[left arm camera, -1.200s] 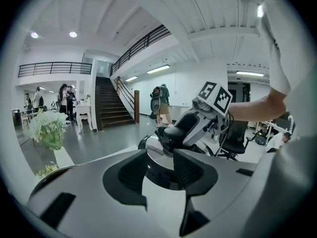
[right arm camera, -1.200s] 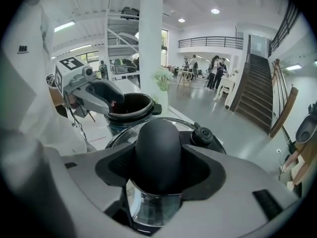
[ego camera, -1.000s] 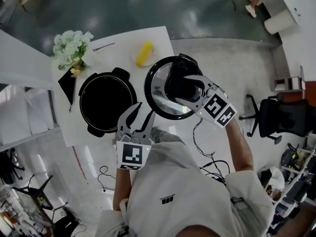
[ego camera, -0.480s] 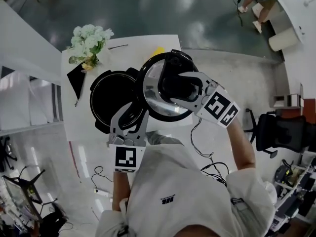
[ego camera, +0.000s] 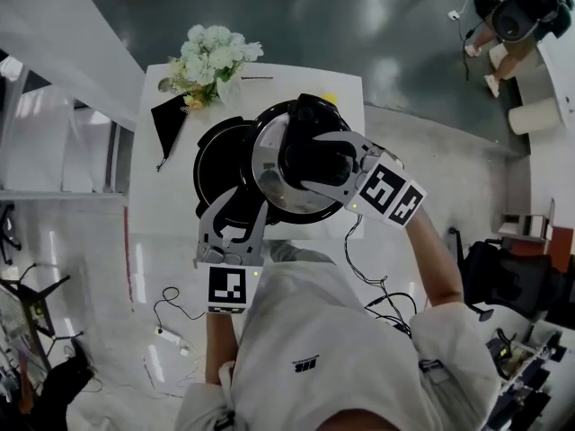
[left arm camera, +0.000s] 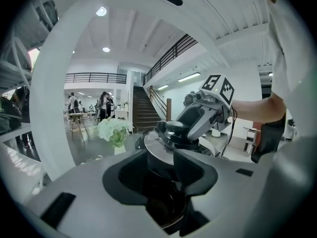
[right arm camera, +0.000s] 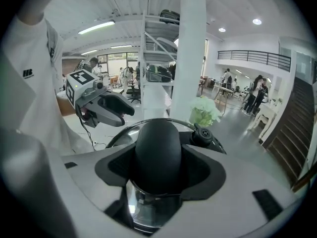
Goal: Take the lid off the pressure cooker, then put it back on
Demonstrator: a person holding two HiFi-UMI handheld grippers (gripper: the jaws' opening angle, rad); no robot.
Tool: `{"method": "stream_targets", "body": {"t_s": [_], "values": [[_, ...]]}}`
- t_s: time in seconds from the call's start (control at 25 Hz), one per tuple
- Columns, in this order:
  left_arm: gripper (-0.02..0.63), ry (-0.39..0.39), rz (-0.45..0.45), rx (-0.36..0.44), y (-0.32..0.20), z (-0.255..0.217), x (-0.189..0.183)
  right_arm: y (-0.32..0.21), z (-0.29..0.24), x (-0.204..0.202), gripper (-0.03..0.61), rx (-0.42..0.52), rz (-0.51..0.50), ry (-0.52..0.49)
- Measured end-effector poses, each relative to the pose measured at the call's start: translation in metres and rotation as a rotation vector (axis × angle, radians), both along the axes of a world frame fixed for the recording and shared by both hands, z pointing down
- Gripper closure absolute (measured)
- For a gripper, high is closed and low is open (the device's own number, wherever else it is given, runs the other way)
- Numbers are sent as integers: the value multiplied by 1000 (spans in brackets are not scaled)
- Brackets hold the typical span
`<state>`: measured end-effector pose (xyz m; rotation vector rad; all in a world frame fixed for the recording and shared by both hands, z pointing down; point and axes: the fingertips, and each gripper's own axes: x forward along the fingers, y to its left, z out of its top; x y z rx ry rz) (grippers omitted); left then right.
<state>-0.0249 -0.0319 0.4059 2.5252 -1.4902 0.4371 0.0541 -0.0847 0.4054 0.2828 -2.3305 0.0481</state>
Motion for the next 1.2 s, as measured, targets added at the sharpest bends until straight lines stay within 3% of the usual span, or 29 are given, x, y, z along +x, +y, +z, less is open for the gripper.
{"method": "stream_targets", "body": {"t_s": [0.6, 0.96, 1.2], "values": [[436, 8, -184, -57, 12, 19, -72, 14, 38, -84, 302, -84, -250, 64], [436, 15, -242, -82, 18, 28, -99, 17, 53, -106, 302, -123, -334, 103], [437, 18, -257, -90, 17, 33, -107, 21, 70, -111, 302, -121, -450, 141]]}}
